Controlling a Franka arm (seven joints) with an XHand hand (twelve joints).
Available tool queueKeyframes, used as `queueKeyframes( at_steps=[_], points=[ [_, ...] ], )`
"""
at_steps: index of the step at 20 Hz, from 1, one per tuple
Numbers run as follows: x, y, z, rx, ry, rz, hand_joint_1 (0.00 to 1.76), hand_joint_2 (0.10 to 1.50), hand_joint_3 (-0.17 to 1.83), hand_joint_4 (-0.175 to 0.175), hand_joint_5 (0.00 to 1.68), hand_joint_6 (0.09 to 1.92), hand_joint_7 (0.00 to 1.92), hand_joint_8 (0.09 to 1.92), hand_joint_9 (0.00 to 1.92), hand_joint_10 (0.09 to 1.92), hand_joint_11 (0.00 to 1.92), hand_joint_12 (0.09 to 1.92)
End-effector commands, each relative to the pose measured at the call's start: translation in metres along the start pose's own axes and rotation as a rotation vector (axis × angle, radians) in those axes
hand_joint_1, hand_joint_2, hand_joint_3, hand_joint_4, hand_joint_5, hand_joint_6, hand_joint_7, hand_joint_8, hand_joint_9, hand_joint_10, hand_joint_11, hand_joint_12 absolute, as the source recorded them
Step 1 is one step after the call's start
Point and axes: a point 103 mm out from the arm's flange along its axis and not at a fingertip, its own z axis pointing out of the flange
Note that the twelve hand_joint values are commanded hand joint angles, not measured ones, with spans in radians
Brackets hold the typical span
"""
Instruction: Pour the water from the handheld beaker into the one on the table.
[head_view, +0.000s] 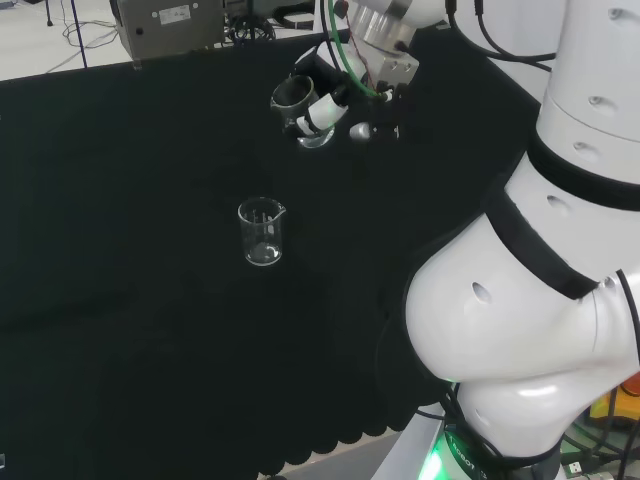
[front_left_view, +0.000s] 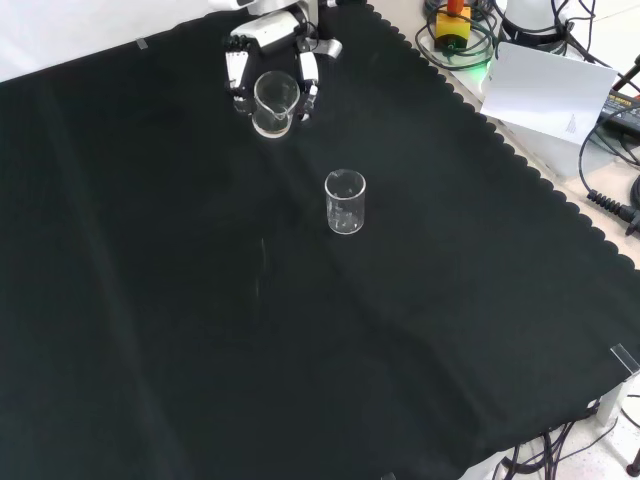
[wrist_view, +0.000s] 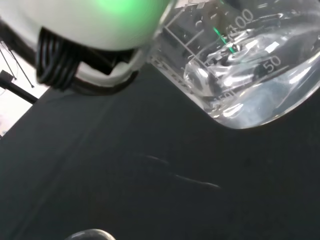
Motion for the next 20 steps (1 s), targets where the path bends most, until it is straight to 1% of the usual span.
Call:
queueKeyframes(
  at_steps=[1, 5, 8, 13, 14, 19, 20],
  points=[
    [0.002, -0.042, -0.002, 0.097, -0.102, 0.055, 1.31, 0.62, 0.76, -0.175, 1.20, 0.81, 1.26, 0.79, 1.54, 0.64, 1.31, 0.82],
    [0.006, -0.057, 0.008, 0.165, -0.161, 0.078, 1.31, 0.62, 0.77, -0.175, 1.19, 0.84, 1.25, 0.81, 1.54, 0.65, 1.31, 0.83],
    [0.006, -0.067, 0.020, 0.203, -0.190, 0.081, 1.31, 0.62, 0.78, -0.175, 1.18, 0.86, 1.24, 0.84, 1.54, 0.66, 1.30, 0.84],
    [0.009, -0.070, 0.035, 0.260, -0.237, 0.054, 1.31, 0.62, 0.79, -0.175, 1.17, 0.87, 1.23, 0.85, 1.54, 0.67, 1.29, 0.85],
    [0.010, -0.070, 0.037, 0.268, -0.251, 0.047, 1.31, 0.62, 0.79, -0.175, 1.17, 0.87, 1.23, 0.85, 1.54, 0.67, 1.29, 0.85],
    [0.013, -0.071, 0.044, 0.299, -0.281, 0.031, 1.30, 0.61, 0.80, -0.175, 1.16, 0.90, 1.22, 0.87, 1.53, 0.68, 1.28, 0.86],
    [0.015, -0.071, 0.045, 0.302, -0.296, 0.028, 1.30, 0.61, 0.80, -0.175, 1.16, 0.90, 1.22, 0.88, 1.53, 0.69, 1.28, 0.86]
  ],
)
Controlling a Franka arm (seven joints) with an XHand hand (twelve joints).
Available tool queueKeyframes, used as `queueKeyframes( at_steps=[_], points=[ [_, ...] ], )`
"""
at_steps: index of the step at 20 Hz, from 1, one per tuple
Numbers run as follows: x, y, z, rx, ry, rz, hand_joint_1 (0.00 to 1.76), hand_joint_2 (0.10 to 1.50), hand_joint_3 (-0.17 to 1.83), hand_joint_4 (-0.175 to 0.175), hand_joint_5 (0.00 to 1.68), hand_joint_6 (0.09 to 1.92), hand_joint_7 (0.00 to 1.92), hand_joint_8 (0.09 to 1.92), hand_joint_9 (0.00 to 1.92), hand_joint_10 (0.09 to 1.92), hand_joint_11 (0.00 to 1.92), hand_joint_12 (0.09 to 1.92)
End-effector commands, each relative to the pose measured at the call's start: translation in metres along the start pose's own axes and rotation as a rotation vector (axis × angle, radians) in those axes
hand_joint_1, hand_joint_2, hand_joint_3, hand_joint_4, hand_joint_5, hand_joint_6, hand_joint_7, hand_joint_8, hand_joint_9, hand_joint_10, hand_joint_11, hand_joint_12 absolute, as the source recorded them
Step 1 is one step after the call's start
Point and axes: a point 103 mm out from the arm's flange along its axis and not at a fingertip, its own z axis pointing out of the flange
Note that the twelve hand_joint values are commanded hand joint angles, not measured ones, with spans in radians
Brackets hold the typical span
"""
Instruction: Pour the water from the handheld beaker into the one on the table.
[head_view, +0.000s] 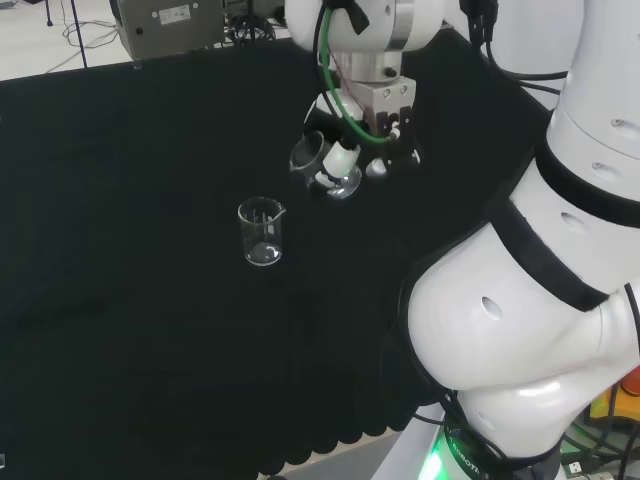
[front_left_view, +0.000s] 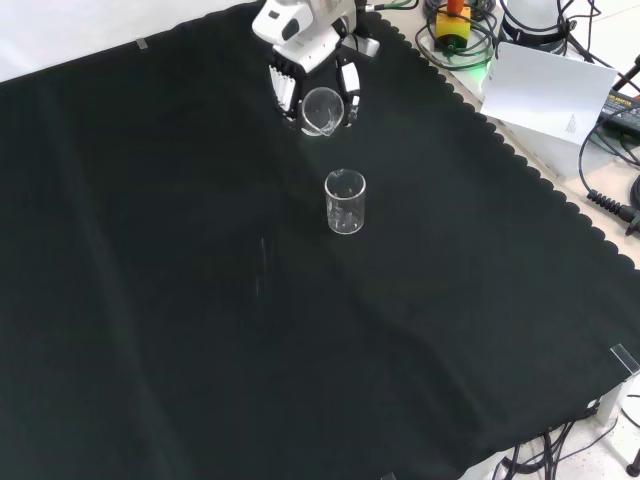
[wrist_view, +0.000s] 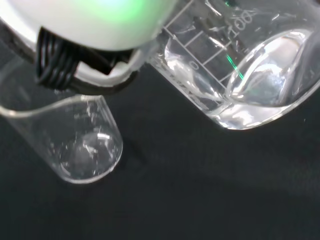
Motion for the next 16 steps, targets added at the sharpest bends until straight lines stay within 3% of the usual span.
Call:
queueKeyframes(
  at_steps=[1, 16],
  points=[
    [0.011, 0.001, 0.009, 0.036, -0.057, -0.020, 1.30, 0.61, 0.80, -0.175, 1.16, 0.90, 1.22, 0.88, 1.53, 0.69, 1.28, 0.86],
    [0.032, 0.021, 0.010, 0.148, -0.265, 0.011, 1.30, 0.61, 0.81, -0.175, 1.15, 0.92, 1.21, 0.90, 1.53, 0.70, 1.28, 0.87]
  ],
)
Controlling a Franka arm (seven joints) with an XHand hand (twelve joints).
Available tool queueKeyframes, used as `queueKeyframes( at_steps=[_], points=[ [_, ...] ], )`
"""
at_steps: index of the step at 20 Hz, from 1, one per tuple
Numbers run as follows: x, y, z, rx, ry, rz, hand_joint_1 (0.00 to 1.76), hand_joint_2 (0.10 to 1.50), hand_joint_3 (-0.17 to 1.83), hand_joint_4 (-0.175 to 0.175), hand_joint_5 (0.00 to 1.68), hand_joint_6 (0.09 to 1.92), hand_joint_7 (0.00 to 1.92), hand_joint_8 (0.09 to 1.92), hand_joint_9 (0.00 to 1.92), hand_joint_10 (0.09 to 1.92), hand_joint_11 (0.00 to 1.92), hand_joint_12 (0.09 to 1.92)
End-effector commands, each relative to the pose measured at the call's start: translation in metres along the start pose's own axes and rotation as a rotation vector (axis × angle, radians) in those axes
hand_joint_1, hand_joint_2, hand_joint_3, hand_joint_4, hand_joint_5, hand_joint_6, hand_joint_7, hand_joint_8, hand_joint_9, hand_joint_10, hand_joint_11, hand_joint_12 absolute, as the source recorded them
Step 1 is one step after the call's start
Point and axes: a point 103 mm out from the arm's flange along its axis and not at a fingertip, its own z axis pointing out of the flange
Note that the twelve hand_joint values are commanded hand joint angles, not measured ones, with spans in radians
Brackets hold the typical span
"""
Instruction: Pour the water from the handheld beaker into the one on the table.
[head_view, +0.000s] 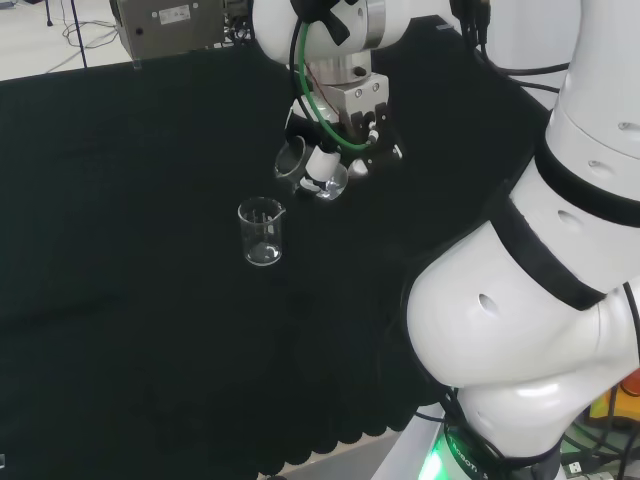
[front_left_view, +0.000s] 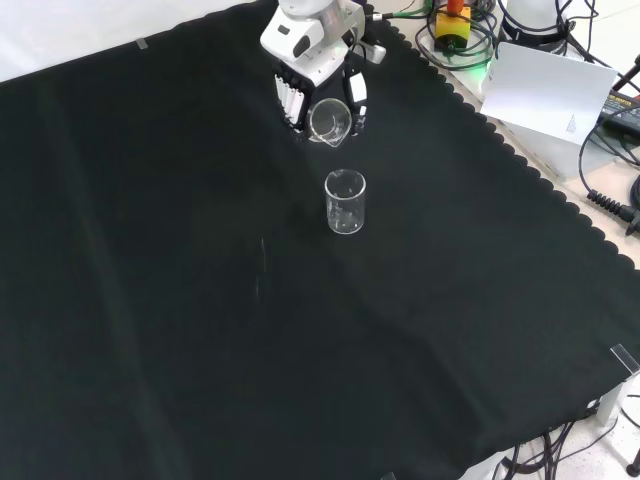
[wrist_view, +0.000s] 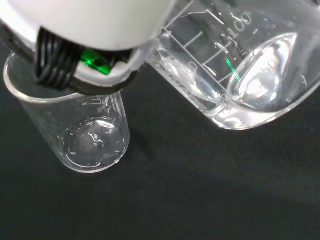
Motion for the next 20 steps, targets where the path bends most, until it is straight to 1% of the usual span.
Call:
queueKeyframes(
  at_steps=[1, 6, 10, 15, 20],
  points=[
    [0.009, 0.014, 0.015, 0.121, -0.166, 0.019, 1.30, 0.61, 0.82, -0.175, 1.15, 0.92, 1.21, 0.90, 1.53, 0.70, 1.28, 0.87],
    [0.012, 0.019, 0.016, 0.152, -0.205, 0.025, 1.30, 0.61, 0.82, -0.175, 1.15, 0.93, 1.21, 0.91, 1.53, 0.71, 1.28, 0.87],
    [0.013, 0.022, 0.016, 0.165, -0.226, 0.024, 1.30, 0.61, 0.82, -0.175, 1.15, 0.93, 1.21, 0.91, 1.53, 0.71, 1.28, 0.88],
    [0.017, 0.024, 0.013, 0.176, -0.276, 0.025, 1.30, 0.61, 0.83, -0.175, 1.14, 0.95, 1.20, 0.93, 1.52, 0.73, 1.28, 0.89],
    [0.019, 0.024, 0.006, 0.178, -0.304, 0.028, 1.30, 0.61, 0.84, -0.175, 1.14, 0.96, 1.20, 0.93, 1.52, 0.74, 1.27, 0.89]
  ],
)
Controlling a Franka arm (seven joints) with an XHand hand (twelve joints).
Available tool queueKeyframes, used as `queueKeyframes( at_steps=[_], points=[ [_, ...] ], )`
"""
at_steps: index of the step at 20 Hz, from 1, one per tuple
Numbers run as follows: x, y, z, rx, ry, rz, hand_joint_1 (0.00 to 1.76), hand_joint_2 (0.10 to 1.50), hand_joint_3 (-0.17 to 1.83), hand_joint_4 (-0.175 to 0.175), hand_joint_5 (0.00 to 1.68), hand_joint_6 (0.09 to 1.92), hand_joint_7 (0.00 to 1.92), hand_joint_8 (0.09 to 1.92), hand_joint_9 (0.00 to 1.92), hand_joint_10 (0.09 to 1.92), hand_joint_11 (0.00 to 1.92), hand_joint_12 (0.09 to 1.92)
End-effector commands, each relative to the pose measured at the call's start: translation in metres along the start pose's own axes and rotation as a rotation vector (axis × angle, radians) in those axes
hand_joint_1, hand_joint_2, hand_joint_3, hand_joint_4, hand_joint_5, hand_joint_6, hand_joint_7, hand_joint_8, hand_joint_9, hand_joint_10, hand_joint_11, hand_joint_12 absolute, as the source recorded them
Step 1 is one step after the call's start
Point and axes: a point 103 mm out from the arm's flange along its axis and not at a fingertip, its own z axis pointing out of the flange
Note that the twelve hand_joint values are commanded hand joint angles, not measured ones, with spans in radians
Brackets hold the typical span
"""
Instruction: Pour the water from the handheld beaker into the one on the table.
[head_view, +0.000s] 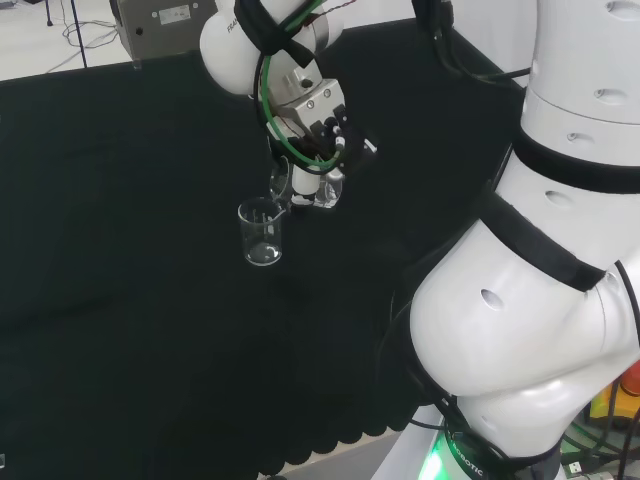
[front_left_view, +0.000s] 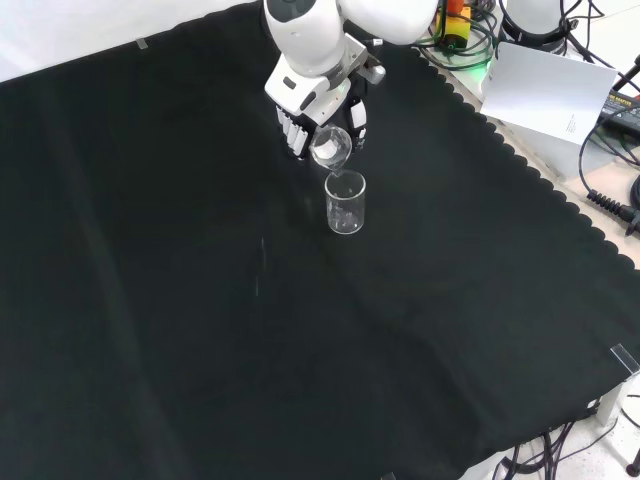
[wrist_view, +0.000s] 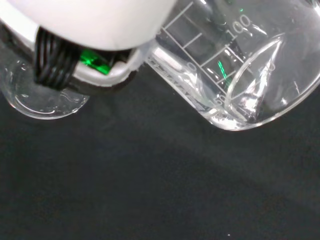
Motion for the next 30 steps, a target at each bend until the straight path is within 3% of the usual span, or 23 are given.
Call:
queueKeyframes(
  at_steps=[1, 30],
  points=[
    [0.001, -0.001, -0.007, 0.007, -0.042, 0.006, 1.30, 0.61, 0.84, -0.175, 1.14, 0.96, 1.20, 0.93, 1.52, 0.74, 1.27, 0.89],
    [0.042, 0.000, -0.031, 0.066, -0.282, -0.012, 1.30, 0.60, 0.86, -0.175, 1.14, 0.97, 1.20, 0.95, 1.51, 0.77, 1.26, 0.90]
  ],
)
